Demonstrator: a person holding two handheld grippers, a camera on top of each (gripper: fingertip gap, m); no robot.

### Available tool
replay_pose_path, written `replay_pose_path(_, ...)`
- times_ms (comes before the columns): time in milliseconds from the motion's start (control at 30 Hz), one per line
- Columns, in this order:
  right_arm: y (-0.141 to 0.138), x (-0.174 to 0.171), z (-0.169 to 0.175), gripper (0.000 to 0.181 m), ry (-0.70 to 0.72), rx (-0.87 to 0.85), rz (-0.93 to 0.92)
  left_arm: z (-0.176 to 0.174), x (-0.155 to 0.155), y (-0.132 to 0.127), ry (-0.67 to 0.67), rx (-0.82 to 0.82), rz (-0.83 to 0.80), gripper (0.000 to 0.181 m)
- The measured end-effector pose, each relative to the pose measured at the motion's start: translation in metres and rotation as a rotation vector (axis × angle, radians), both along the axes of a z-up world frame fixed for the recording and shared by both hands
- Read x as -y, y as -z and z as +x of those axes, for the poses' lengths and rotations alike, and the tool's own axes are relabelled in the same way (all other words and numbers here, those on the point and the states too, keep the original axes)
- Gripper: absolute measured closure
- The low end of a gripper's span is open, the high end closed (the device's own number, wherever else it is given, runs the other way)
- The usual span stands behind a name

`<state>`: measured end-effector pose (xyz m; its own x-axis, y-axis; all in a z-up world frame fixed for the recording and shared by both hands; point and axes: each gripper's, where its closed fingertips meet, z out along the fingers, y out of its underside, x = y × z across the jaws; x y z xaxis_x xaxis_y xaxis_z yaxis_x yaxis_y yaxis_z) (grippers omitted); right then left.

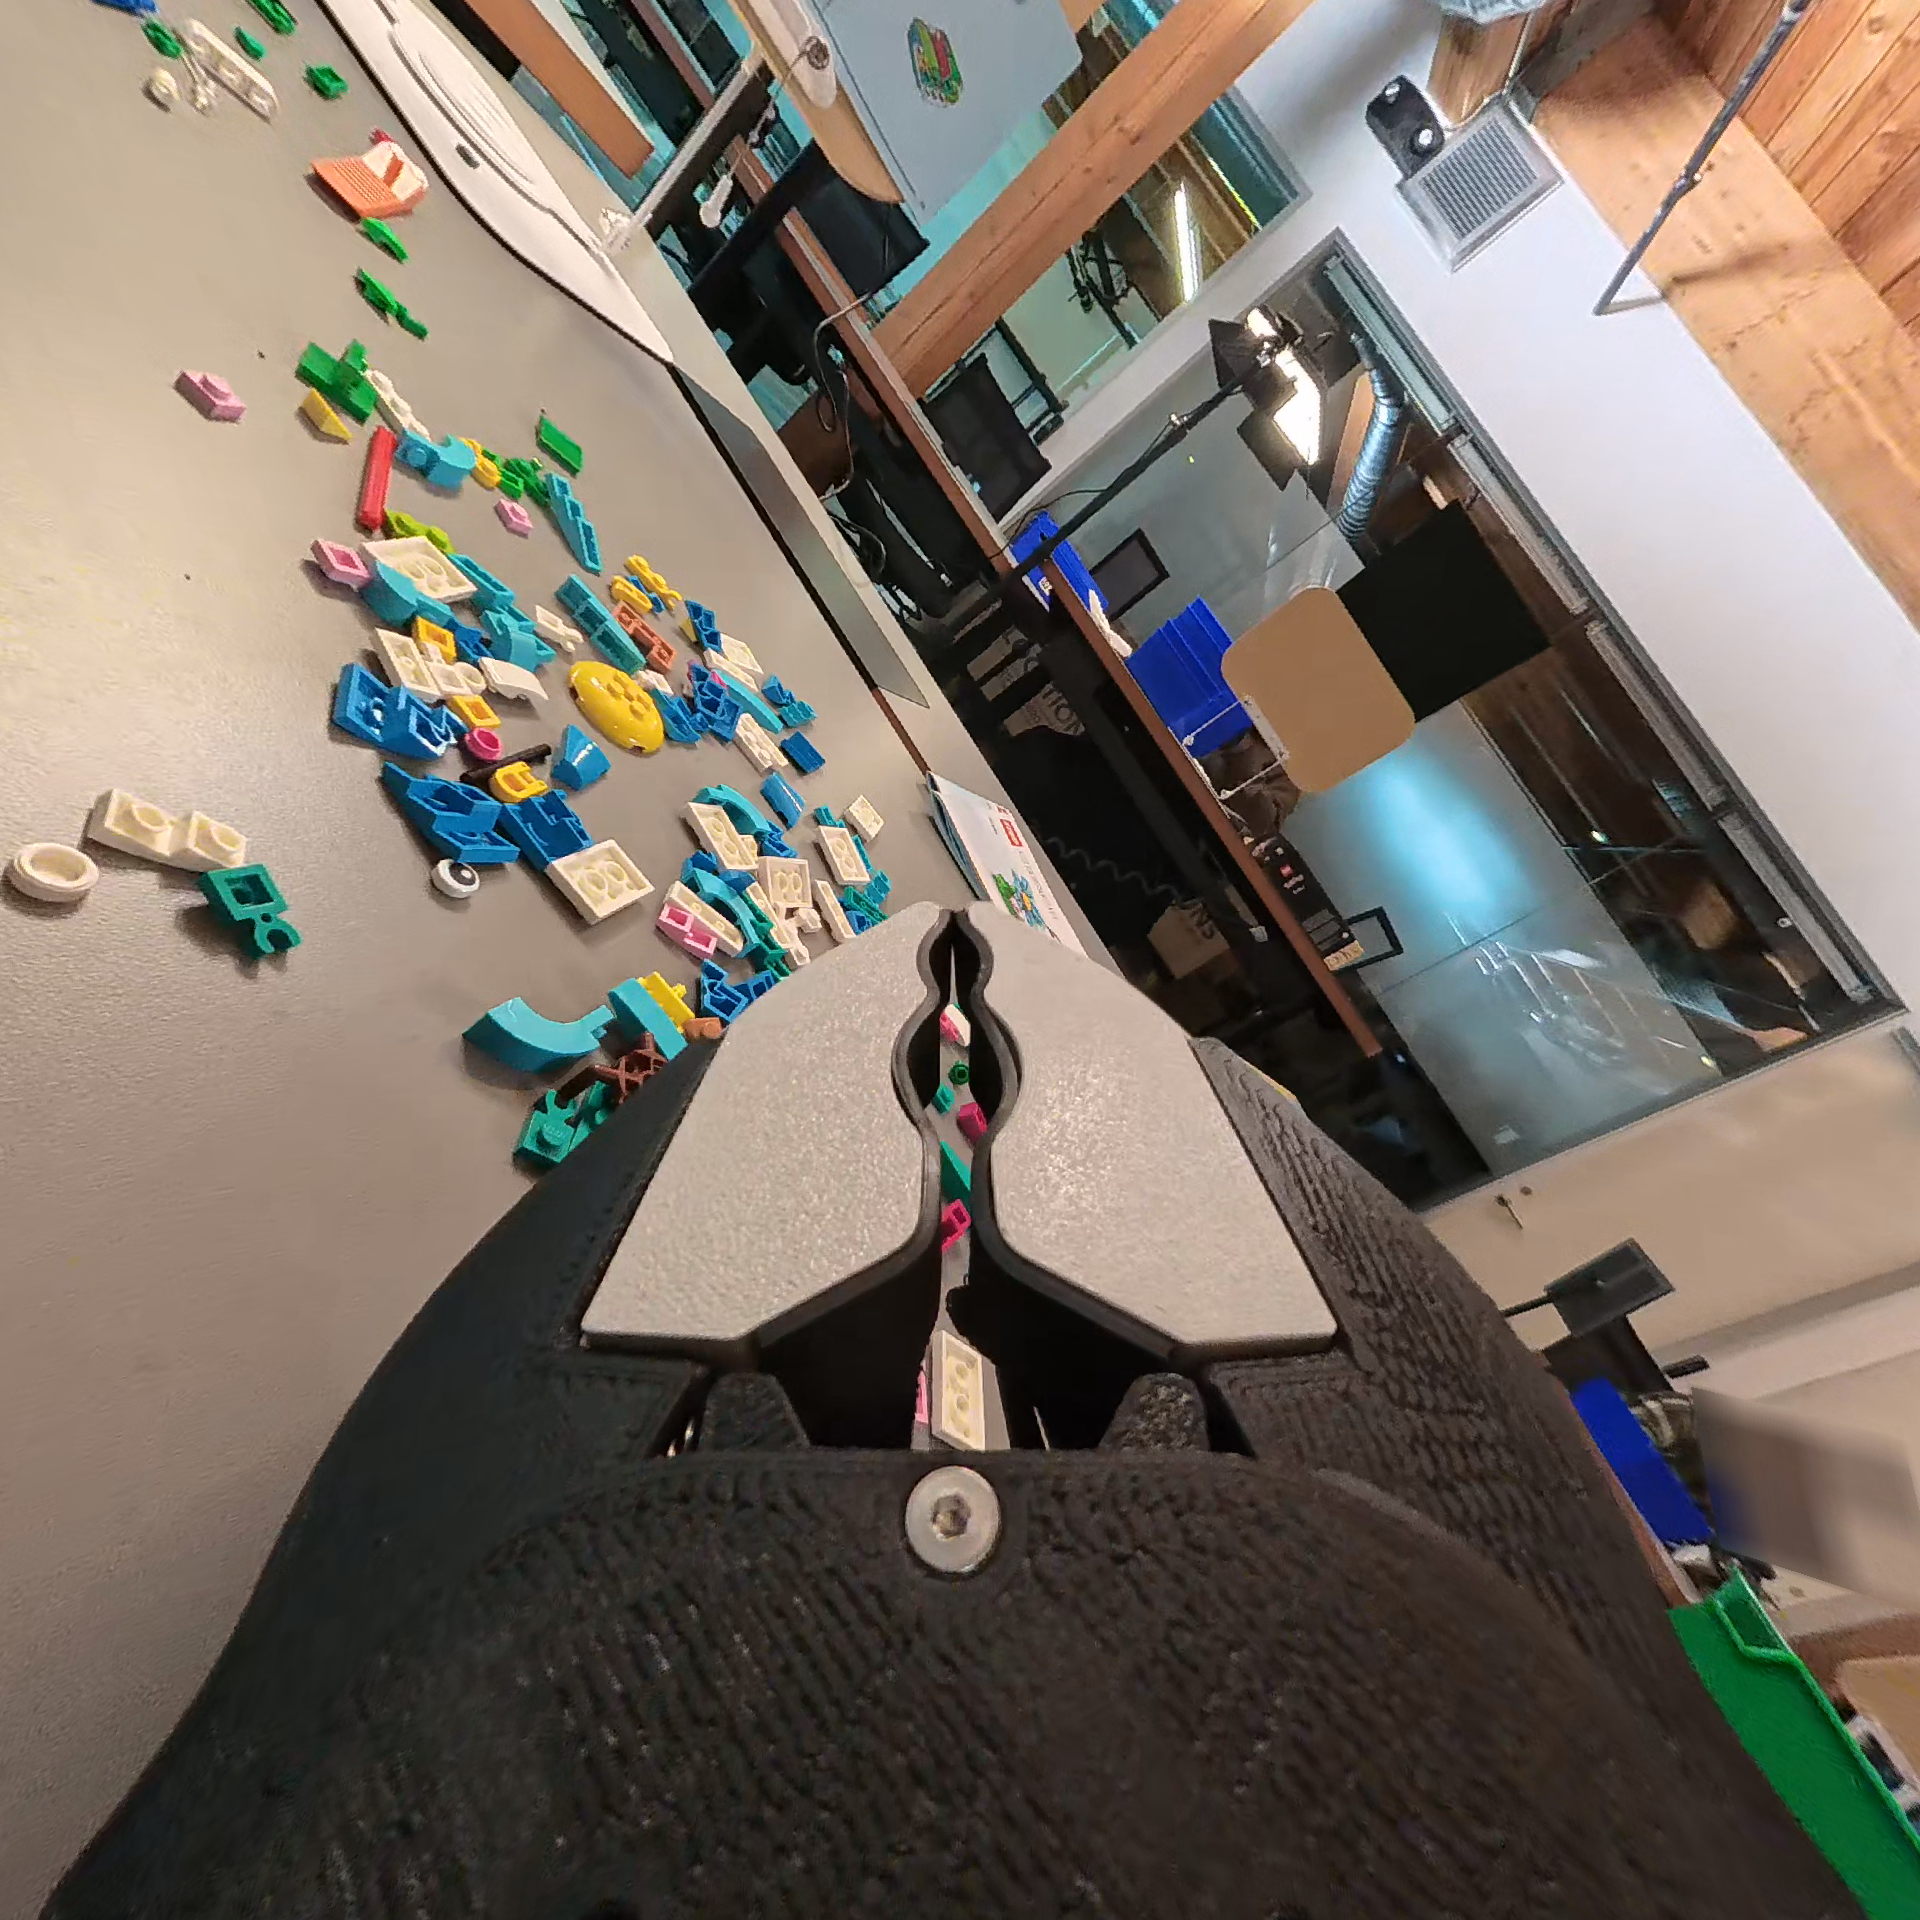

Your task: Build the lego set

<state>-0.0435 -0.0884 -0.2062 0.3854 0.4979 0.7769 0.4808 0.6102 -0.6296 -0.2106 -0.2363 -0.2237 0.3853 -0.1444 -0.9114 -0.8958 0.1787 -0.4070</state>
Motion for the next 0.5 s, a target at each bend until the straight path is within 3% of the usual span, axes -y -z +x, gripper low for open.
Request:
replay_pose_path(367,-0.002,-0.004,0.004,0.181,0.03,-0.013,0.002,0.002,0.003,-0.005,0.012,0.0,0.036,0.173)
replay_pose_path(500,0.008,0.012,-0.011,0.181,-0.112,0.055,-0.083,0.002,0.0,-0.003,0.005,0.015,0.015,0.173)
